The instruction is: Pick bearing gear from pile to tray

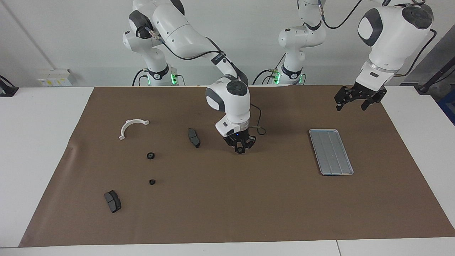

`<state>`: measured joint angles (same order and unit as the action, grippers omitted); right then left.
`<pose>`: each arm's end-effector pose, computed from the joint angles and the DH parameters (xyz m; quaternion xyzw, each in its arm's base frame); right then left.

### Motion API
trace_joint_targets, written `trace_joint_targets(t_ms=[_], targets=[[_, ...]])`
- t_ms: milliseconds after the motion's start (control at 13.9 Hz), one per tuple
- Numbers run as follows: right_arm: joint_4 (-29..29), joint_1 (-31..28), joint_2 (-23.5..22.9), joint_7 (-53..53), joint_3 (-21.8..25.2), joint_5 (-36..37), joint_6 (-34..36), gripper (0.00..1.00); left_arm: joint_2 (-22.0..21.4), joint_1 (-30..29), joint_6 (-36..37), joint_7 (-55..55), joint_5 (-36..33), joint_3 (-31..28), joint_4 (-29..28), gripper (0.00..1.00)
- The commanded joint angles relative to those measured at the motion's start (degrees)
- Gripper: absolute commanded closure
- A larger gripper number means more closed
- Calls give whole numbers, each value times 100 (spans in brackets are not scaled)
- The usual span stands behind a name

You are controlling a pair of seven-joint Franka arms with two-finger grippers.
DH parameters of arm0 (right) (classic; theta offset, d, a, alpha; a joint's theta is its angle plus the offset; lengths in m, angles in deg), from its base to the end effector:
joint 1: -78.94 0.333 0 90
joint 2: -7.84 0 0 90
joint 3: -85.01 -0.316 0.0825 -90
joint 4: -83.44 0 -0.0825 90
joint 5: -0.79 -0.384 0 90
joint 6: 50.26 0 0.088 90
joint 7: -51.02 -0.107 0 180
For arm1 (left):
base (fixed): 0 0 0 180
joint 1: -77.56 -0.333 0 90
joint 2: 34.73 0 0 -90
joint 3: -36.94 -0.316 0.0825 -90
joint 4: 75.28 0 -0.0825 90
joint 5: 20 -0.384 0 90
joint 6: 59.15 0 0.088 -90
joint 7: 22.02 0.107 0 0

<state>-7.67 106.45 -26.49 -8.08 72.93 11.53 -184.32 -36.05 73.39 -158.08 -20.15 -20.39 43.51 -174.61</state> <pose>0.5634 0.4330 0.3068 -0.9876 0.1325 -0.0655 0.0533 0.5562 -0.0233 0.5733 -0.9992 0.0377 -0.0080 0.0046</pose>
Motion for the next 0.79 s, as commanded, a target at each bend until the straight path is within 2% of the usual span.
trace_joint_targets(t_ms=[0,72,144,359,574,718], targets=[[14,25,-48,-207,13,156,-51,44,-140,4,102,68,-57,-15,-95,0],[-3,25,-39,-207,13,156,-33,4,-140,-22,59,50,-57,-15,-104,0],[14,52,-21,-207,39,191,71,0,-131,-48,-3,59,-57,-6,-95,0],[67,-9,127,-207,31,718,511,0,-131,-40,-178,59,-57,-15,-147,0],[-169,-597,846,21,-4,701,959,0,-131,-31,-390,-2,-40,3,-174,0],[-547,-974,1286,808,-4,640,1065,0,-123,57,-372,-352,39,29,-236,0]])
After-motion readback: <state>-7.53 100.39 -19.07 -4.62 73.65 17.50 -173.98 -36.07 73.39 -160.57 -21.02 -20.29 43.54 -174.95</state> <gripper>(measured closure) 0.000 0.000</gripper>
